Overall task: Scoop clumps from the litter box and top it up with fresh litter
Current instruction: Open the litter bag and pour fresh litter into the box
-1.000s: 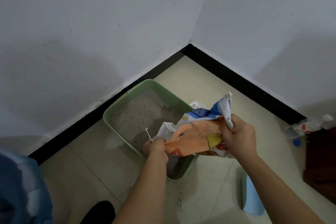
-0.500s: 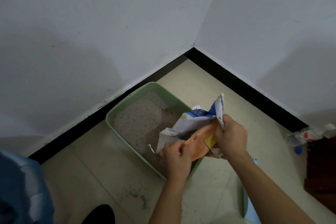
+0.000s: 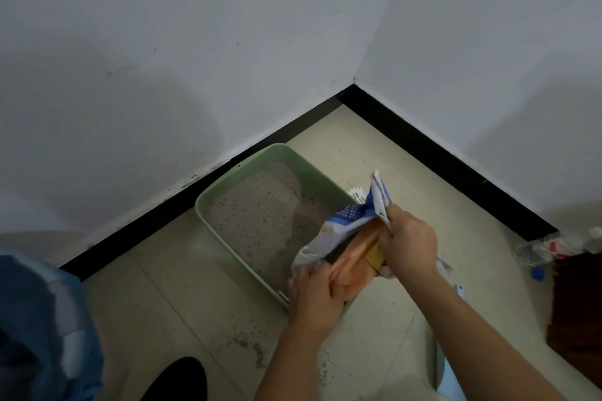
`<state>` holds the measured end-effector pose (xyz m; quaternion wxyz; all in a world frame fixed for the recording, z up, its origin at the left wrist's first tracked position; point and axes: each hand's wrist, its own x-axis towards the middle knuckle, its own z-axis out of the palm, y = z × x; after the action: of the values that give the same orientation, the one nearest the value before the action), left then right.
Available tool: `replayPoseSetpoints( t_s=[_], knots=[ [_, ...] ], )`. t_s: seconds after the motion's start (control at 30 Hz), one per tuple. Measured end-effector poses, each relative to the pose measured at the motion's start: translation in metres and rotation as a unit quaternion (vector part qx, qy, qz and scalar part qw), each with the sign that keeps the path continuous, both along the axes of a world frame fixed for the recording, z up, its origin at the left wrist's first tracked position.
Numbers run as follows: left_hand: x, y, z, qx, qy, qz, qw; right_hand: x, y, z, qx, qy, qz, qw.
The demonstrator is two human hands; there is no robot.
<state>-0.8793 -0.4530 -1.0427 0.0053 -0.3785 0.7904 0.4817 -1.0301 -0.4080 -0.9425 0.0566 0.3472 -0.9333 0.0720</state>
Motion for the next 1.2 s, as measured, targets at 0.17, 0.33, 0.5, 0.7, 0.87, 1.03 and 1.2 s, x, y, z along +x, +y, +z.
replayPoseSetpoints(
  t_s=[0.17,0.33,0.5,0.7,0.87,1.03,1.2],
  knots=[
    [0.004,-0.006,-0.006,-0.010,-0.063,-0.082,0.995,-0.005,0.002,0.010,-0.021,0.032,0.029,0.999],
    [-0.007,-0.013,-0.007,-0.023,-0.106,-0.099,0.989,-0.009,0.006,0.011,0.011,0.064,0.050,0.997],
    [-0.005,-0.025,-0.004,0.326,0.041,0.202,0.923,-0.013,0.010,0.014,-0.047,0.111,0.082,0.989],
    [-0.020,-0.049,-0.010,0.294,0.003,0.211,0.932,-0.016,0.015,0.021,-0.109,0.105,0.116,0.982],
    [-0.038,-0.083,-0.004,0.117,-0.007,0.138,0.983,-0.026,0.017,0.026,-0.087,0.121,0.135,0.980],
    [-0.053,-0.140,0.024,-0.035,-0.078,0.095,0.992,-0.030,0.031,0.025,-0.027,0.176,0.199,0.964],
    [-0.065,-0.177,0.051,-0.051,-0.128,-0.010,0.990,-0.028,0.020,0.024,-0.035,0.161,0.181,0.970]
  ],
)
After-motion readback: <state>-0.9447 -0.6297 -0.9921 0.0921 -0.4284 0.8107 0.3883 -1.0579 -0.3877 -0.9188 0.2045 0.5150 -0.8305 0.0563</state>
